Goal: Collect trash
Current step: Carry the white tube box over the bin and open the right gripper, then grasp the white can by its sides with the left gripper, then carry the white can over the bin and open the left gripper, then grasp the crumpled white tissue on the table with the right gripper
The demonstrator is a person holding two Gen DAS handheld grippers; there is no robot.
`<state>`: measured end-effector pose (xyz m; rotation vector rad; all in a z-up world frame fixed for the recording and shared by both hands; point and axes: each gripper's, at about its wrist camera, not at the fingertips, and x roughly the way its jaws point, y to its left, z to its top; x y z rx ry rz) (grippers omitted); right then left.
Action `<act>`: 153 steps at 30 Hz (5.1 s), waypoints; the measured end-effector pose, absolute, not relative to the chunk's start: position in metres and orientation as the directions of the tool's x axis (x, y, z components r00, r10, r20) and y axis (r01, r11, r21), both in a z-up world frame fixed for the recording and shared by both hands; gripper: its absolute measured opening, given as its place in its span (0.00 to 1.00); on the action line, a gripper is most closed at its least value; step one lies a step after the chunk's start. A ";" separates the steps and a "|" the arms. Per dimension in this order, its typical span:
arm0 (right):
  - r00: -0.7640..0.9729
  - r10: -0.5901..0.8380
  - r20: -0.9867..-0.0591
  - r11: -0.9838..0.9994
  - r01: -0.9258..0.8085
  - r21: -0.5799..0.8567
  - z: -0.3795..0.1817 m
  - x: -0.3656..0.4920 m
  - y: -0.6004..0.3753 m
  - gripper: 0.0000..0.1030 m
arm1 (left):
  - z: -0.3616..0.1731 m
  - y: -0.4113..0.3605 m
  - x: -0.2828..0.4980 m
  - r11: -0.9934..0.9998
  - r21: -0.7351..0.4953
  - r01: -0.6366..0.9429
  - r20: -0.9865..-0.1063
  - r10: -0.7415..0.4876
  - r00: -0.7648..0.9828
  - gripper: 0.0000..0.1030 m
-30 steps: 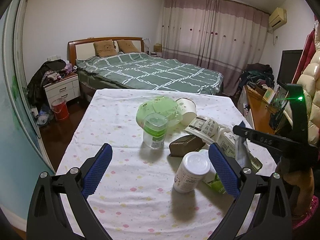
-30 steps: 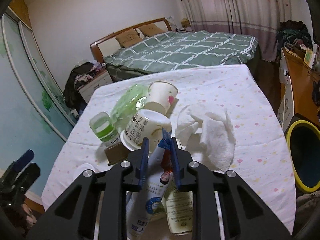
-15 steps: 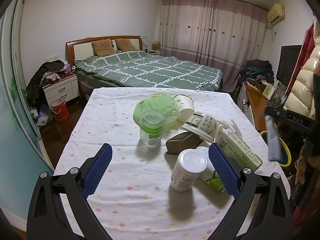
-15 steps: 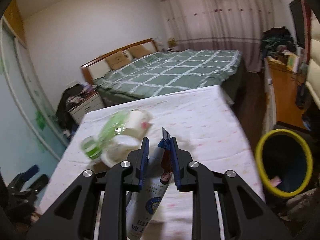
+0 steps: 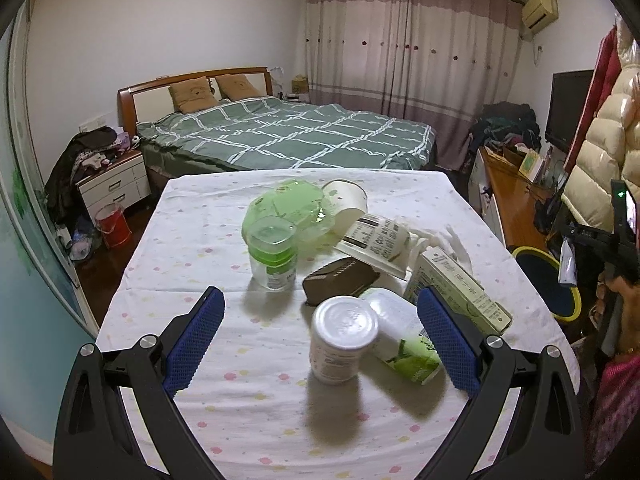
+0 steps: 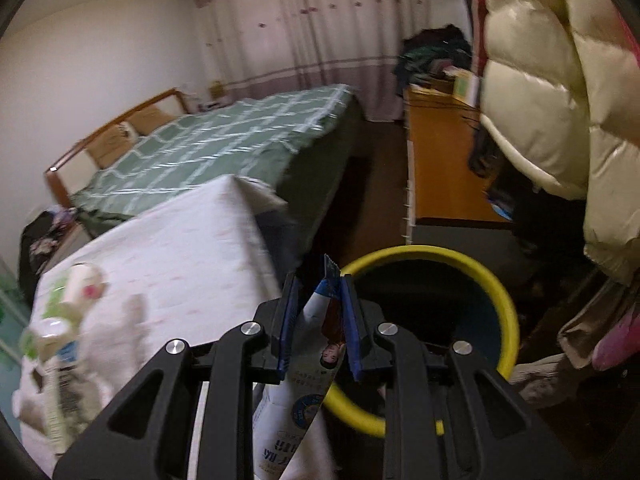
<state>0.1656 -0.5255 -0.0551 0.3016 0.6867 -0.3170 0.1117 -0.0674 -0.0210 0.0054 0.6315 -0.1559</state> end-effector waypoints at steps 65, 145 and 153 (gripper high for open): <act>0.735 -0.165 -0.658 0.905 0.378 0.196 -0.092 0.128 -0.542 0.39 | -0.059 -0.080 0.143 0.986 -0.040 0.163 -0.647 -0.150 0.748 0.46; 0.752 -0.061 -0.656 0.981 0.166 0.099 -0.074 0.079 -0.443 0.44 | 0.009 -0.065 0.101 0.997 -0.022 0.078 -0.478 -0.079 0.875 0.95; 0.756 0.110 -0.645 0.990 -0.029 0.135 -0.062 0.094 -0.367 0.44 | -0.007 -0.016 0.091 0.999 -0.032 -0.007 -0.490 -0.009 0.872 0.95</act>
